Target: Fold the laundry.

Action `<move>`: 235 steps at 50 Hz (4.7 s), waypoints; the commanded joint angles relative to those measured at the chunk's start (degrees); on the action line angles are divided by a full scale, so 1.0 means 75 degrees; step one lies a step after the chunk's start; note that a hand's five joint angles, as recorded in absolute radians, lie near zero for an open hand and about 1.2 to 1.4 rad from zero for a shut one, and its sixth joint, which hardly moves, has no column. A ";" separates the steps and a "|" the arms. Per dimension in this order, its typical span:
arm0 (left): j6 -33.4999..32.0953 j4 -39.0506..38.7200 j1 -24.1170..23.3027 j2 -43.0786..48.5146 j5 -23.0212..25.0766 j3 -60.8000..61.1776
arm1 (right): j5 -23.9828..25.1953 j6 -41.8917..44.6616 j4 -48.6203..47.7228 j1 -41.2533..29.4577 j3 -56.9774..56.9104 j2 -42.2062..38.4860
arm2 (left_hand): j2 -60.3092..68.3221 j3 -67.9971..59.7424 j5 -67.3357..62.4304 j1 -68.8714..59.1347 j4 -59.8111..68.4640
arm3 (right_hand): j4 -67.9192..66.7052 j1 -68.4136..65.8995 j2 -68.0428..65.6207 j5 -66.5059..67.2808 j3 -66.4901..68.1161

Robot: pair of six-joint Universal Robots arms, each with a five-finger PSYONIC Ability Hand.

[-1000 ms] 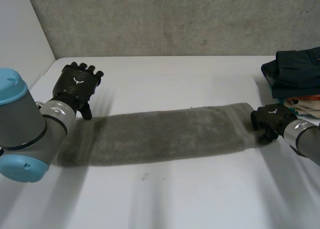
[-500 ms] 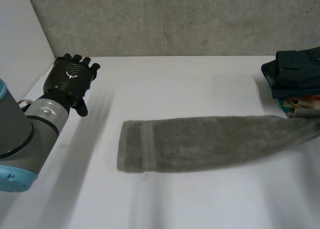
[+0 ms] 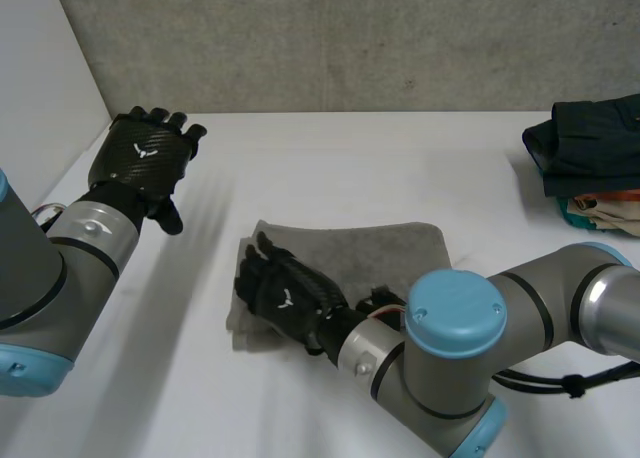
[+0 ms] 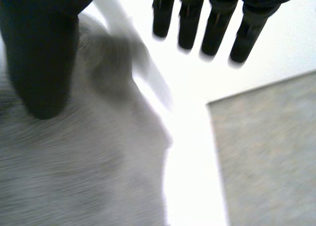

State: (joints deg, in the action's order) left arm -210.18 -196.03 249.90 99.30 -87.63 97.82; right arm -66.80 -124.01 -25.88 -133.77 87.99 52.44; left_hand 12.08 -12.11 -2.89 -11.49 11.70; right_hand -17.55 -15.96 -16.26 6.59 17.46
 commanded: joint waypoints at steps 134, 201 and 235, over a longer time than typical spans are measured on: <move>0.1621 0.3345 -0.1866 0.1713 0.3785 -0.4523 | -0.2941 -0.3786 -0.0861 -0.0128 0.0197 -0.0184 | -0.0277 0.0281 0.0386 0.0199 -0.0227 | -0.8327 -0.8539 -0.8499 0.8455 0.8339; 0.2863 0.2407 -0.1948 0.1185 0.3739 -0.4687 | 0.1208 -0.4652 -0.0944 0.8403 -0.1937 0.0224 | -0.0277 0.0281 0.0386 0.0199 -0.0227 | 0.1007 0.0794 0.0835 -0.0878 -0.0995; 0.3684 0.2102 -0.1012 0.0120 0.0342 -0.4653 | -0.0398 -0.6819 -0.0639 0.7397 0.0560 0.4855 | -0.0249 0.0252 0.0357 0.0171 -0.0198 | 0.1007 0.0794 0.0835 -0.0878 -0.0995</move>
State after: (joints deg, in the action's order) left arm -182.69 -180.37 237.11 102.84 -75.93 59.34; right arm -74.51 -165.21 -28.46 -70.10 85.67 86.27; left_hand 11.93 -12.10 -2.73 -10.73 11.70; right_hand -12.02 -13.08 -12.24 2.78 11.98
